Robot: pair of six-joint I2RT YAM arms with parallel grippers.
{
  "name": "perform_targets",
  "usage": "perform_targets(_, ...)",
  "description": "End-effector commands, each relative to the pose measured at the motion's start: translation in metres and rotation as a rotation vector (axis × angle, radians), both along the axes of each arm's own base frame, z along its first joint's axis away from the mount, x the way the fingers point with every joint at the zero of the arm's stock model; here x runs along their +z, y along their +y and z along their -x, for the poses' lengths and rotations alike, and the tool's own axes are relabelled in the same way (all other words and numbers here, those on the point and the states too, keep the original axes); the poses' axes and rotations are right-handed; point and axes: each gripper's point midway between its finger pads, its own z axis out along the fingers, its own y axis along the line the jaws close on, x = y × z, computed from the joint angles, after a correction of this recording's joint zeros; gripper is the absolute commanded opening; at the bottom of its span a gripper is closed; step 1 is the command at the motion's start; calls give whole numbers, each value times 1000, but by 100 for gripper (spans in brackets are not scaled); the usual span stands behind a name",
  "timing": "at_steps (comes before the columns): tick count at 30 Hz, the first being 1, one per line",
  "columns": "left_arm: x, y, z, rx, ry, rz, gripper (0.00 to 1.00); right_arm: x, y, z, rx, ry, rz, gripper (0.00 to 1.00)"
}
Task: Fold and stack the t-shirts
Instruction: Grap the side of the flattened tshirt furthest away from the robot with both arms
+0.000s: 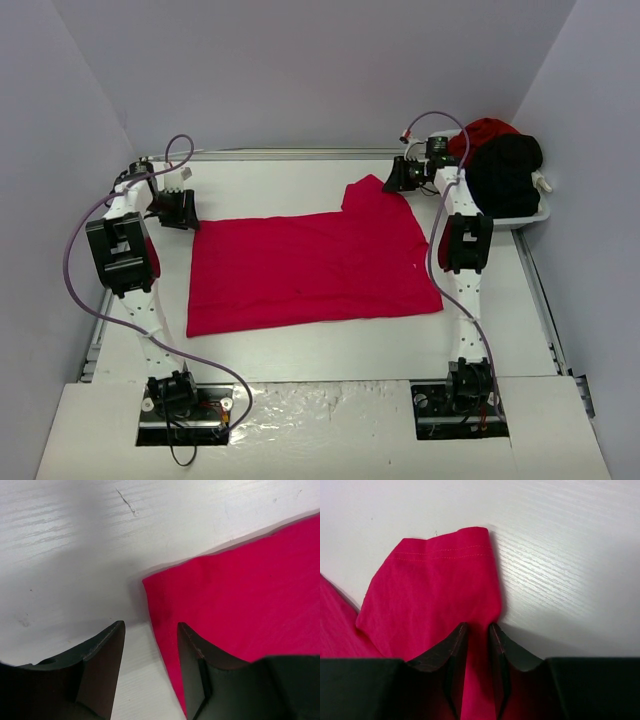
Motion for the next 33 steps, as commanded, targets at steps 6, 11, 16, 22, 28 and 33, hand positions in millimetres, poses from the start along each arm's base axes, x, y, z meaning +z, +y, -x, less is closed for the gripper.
perform_targets(6, 7, -7, -5, -4, -12, 59, 46, -12, 1, 1, -1, 20, 16, 3)
perform_targets(11, 5, -18, -8, -28, -13, 89, 48, -15, 14, 3, 20, 19, 29, 0)
perform_targets(16, 1, -26, -13, -33, -6, 113, 49, -19, 13, 5, 23, 24, 37, 0)
perform_targets(22, -5, -31, -21, -41, -9, 110, 50, -22, 12, 7, 28, 26, 49, 0)
perform_targets(28, -11, -42, -19, -74, 6, 116, 29, -23, 11, 7, 24, 27, 60, 0)
perform_targets(33, -12, -36, -18, -70, 13, 82, 3, -22, 9, 6, 22, 20, 71, 0)
